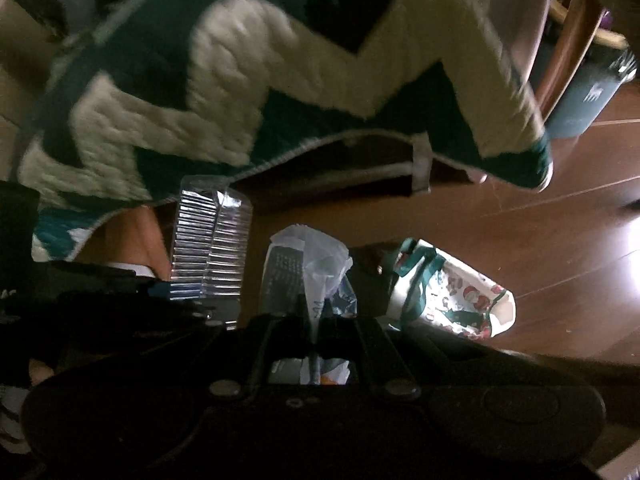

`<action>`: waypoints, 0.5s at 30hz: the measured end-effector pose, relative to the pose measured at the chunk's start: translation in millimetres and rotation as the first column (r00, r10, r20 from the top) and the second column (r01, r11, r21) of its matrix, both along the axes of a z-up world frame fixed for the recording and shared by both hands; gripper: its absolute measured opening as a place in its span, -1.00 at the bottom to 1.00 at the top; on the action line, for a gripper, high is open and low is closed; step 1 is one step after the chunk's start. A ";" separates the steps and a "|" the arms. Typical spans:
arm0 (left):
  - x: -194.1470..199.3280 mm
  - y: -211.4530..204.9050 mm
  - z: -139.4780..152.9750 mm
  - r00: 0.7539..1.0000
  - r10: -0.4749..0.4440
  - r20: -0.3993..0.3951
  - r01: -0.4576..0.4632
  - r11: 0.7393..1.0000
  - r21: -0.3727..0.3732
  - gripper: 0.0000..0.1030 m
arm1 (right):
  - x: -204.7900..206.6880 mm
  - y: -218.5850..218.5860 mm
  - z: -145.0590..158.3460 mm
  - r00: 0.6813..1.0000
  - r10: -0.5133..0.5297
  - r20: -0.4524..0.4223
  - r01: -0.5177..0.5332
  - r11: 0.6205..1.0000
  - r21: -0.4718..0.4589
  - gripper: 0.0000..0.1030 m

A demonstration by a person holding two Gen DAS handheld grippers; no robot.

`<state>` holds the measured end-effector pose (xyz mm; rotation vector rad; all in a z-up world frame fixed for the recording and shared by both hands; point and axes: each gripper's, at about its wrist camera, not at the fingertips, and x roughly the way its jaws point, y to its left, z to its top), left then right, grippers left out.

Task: Collect trash
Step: 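Lift the tray and wrapper and carry them over the green trash bin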

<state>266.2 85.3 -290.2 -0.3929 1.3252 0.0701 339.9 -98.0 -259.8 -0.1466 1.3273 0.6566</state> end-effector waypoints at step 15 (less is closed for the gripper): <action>-57.5 -59.6 191.6 0.950 -0.079 0.301 0.062 0.996 0.067 -0.22 | -96.1 -51.9 187.2 0.947 -0.069 0.315 0.019 0.987 0.159 -0.95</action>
